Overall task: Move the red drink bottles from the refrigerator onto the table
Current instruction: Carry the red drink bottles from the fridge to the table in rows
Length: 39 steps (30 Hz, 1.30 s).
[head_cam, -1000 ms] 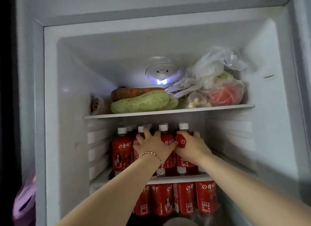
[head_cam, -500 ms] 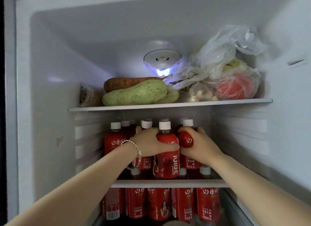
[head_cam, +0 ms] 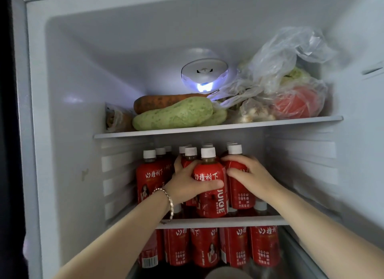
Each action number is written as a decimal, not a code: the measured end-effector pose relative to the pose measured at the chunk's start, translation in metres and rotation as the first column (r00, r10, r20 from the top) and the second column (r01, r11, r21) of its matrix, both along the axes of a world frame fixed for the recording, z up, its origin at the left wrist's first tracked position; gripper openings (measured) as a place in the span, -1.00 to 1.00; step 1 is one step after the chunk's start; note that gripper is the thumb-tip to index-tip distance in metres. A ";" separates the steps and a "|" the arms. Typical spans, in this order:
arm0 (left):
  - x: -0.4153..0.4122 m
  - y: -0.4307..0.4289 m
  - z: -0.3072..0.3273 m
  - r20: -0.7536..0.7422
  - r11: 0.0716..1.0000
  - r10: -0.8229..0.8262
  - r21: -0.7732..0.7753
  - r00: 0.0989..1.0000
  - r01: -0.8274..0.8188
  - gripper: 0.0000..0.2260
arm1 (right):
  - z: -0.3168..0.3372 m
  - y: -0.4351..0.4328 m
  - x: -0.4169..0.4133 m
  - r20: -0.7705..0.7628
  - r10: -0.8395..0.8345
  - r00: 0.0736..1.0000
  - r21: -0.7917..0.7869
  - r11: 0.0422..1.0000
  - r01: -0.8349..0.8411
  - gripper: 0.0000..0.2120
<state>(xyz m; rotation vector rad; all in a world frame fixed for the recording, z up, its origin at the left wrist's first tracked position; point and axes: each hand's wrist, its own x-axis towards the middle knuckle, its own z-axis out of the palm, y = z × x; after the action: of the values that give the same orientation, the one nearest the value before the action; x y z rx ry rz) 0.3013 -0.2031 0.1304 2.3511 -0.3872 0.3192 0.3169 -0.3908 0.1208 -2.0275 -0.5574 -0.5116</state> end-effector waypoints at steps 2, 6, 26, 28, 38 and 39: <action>-0.001 0.002 0.005 -0.021 0.997 -0.018 0.071 1.000 0.019 -0.28 | 0.009 -0.003 -0.003 -0.090 0.054 0.994 -0.031 0.998 -0.057 -0.61; 0.001 0.001 0.009 -0.035 0.997 -0.020 0.068 0.999 0.022 -0.31 | 0.022 0.000 -0.007 -0.080 -0.052 0.995 -0.309 0.951 0.025 -0.42; -0.022 0.001 -0.015 0.240 0.964 -0.116 -0.207 0.964 0.167 -0.45 | -0.027 0.016 -0.023 0.434 -0.215 0.875 0.078 0.976 0.201 -0.21; -0.020 0.002 -0.011 0.210 0.968 -0.133 -0.182 0.969 0.172 -0.45 | -0.023 0.013 -0.022 0.398 -0.178 0.900 0.073 0.984 0.163 -0.26; -0.014 0.009 0.007 0.148 0.955 -0.229 -0.156 0.962 0.252 -0.53 | -0.010 0.010 -0.022 0.271 -0.058 0.961 0.009 0.998 0.058 -0.46; -0.013 0.008 0.010 0.135 0.951 -0.230 -0.179 0.964 0.253 -0.55 | -0.009 0.011 -0.023 0.263 -0.059 0.963 0.000 0.998 0.061 -0.47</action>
<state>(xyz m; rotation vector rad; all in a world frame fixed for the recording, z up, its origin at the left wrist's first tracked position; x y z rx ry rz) 0.2887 -0.1949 0.1402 2.0724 -0.6623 0.3562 0.2942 -0.3797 0.1123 -2.0021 -0.6584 -0.8246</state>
